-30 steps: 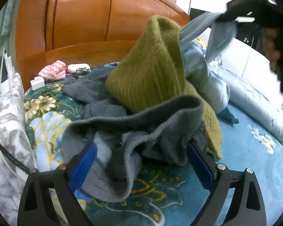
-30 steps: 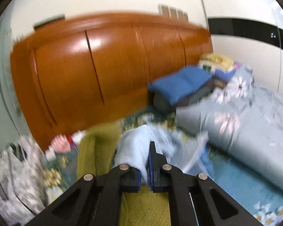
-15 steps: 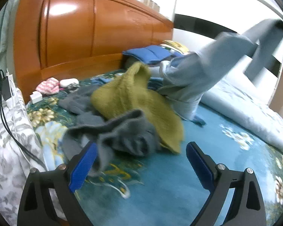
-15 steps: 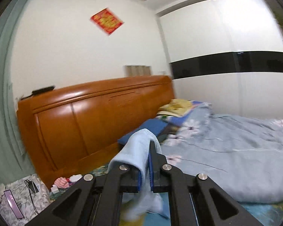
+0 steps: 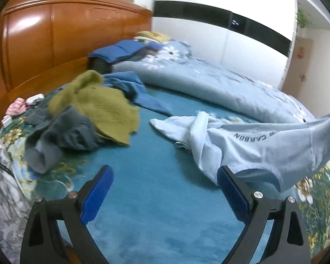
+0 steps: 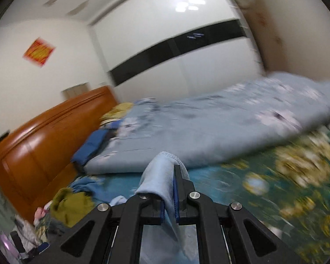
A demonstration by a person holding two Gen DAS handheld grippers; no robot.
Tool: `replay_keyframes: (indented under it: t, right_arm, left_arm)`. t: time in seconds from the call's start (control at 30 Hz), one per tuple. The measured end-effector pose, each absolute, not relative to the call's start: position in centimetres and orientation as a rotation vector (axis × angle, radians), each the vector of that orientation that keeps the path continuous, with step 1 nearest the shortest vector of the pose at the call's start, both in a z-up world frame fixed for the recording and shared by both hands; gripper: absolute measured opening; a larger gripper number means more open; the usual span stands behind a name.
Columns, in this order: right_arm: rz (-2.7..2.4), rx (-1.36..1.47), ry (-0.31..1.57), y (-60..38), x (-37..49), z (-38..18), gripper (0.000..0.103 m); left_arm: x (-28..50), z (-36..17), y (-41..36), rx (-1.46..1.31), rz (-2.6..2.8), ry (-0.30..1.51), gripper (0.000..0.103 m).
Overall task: Fold clothes
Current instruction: 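Pull the light-blue T-shirt out and drop it onto the open sheet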
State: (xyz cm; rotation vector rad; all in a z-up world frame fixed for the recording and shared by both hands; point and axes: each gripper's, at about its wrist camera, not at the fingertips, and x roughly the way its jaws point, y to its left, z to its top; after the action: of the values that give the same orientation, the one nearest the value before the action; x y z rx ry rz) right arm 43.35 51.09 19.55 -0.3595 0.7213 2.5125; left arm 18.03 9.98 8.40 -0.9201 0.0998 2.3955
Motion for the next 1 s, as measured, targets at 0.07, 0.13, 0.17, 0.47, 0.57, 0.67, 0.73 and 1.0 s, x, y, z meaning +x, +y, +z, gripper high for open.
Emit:
replay_keyframes:
  t: [0.07,0.13,0.17,0.47,0.57,0.67,0.73,1.0]
  right_arm:
    - [2.427,-0.338,0.775,53.8,47.8,17.9,0.007]
    - [2.348,-0.337,0.796,56.2,51.6,16.5,0.007]
    - [2.310,-0.339,0.807,57.2,53.3,15.9,0.007]
    - [2.067,-0.389,0.900,63.8,63.5,10.6,0.007]
    - [2.051,-0.454,0.901,64.5,63.7,8.9,0.007]
    - [2.046,-0.534,0.888,64.5,62.7,7.6,0.010]
    - [2.050,-0.572,0.858,64.3,62.2,7.0,0.010]
    - [2.016,-0.710,0.743,63.1,63.0,5.9,0.050]
  left_arm:
    - [18.9,8.5,11.5,-0.923,2.373,0.122,0.096]
    - [19.8,8.5,13.0,-0.920,2.353,0.141,0.096]
    - [20.2,8.4,13.8,-0.920,2.343,0.151,0.096]
    - [23.3,6.7,20.8,-0.959,2.227,0.214,0.096]
    - [24.2,6.0,22.4,-0.978,2.197,0.214,0.096]
    - [25.1,5.4,23.4,-0.983,2.183,0.224,0.096]
    - [25.5,5.2,23.6,-0.978,2.178,0.219,0.096]
    - [26.0,4.0,24.5,-1.042,2.110,0.168,0.096]
